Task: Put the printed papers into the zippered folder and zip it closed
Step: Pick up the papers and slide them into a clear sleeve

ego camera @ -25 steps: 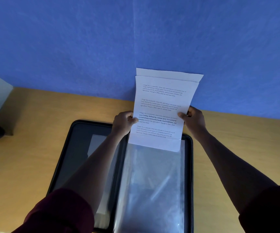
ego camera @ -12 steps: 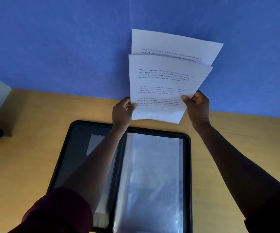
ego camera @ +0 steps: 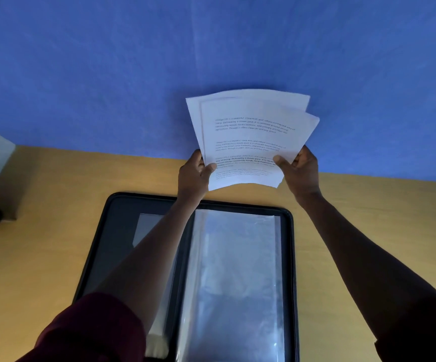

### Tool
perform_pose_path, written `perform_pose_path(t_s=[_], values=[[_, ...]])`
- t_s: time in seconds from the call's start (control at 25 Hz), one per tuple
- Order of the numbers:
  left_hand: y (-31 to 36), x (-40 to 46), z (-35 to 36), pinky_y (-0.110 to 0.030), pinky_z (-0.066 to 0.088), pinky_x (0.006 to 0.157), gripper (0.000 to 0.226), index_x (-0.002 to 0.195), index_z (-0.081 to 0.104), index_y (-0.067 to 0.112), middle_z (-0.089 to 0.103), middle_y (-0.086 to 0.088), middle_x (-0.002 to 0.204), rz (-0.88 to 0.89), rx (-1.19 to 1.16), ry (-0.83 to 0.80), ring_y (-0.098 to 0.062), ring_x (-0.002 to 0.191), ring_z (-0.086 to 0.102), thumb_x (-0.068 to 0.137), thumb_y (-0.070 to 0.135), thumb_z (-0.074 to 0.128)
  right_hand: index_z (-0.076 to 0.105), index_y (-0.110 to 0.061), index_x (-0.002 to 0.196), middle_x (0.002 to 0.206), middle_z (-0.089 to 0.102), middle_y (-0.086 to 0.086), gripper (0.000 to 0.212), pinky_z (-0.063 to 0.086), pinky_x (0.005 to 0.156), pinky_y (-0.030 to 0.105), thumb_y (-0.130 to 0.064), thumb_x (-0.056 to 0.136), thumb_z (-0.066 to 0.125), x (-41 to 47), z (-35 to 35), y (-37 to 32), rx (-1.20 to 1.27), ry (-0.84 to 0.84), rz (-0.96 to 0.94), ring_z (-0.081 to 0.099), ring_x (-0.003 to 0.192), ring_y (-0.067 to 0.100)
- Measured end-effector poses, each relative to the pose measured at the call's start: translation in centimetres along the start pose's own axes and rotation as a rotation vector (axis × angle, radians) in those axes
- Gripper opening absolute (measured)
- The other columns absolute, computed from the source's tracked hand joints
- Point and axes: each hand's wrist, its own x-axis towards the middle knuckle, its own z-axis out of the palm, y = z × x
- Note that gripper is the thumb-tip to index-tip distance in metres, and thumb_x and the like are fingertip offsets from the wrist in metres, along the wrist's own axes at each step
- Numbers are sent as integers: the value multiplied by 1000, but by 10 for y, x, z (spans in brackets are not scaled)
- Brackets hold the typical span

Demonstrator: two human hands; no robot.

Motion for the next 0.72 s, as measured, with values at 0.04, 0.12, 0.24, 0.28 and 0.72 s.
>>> perform_pose_path(t_s=[0.04, 0.12, 0.24, 0.28, 0.72], values=[[2, 1, 0, -45, 56, 84, 25, 114, 60, 18, 72, 14, 104, 10, 1, -3, -14, 95, 69, 90, 20, 59, 60, -16, 122, 110, 71, -8, 39, 57, 80, 22, -11, 85, 72, 1, -1, 2, -6, -3, 6, 69, 98, 5], [3, 3, 0, -46, 57, 82, 24, 114, 59, 19, 71, 15, 103, 15, 10, -5, -18, 94, 69, 90, 23, 59, 60, -16, 120, 110, 71, -8, 37, 58, 84, 28, -12, 85, 72, 3, -3, 4, -17, -7, 26, 69, 99, 9], [3, 5, 2, -47, 56, 80, 21, 109, 59, 17, 72, 9, 102, 18, 36, -1, -20, 92, 68, 91, 25, 56, 62, -18, 117, 106, 71, -9, 30, 58, 84, 31, -10, 88, 67, 6, -4, 3, -48, 7, 42, 68, 97, 10], [4, 5, 3, -45, 56, 79, 21, 109, 59, 15, 72, 6, 101, 26, 56, 6, -21, 92, 67, 91, 25, 54, 63, -18, 117, 106, 70, -8, 29, 58, 82, 31, -11, 89, 66, 6, -4, 3, -61, 7, 34, 68, 96, 13], [13, 2, 12, -22, 43, 68, 21, 116, 58, 9, 66, 5, 95, 21, 113, 61, -16, 85, 59, 98, 6, 48, 64, -8, 119, 110, 69, 0, 27, 50, 79, 26, -11, 93, 62, 3, -3, 6, -203, -32, 80, 62, 96, 17]])
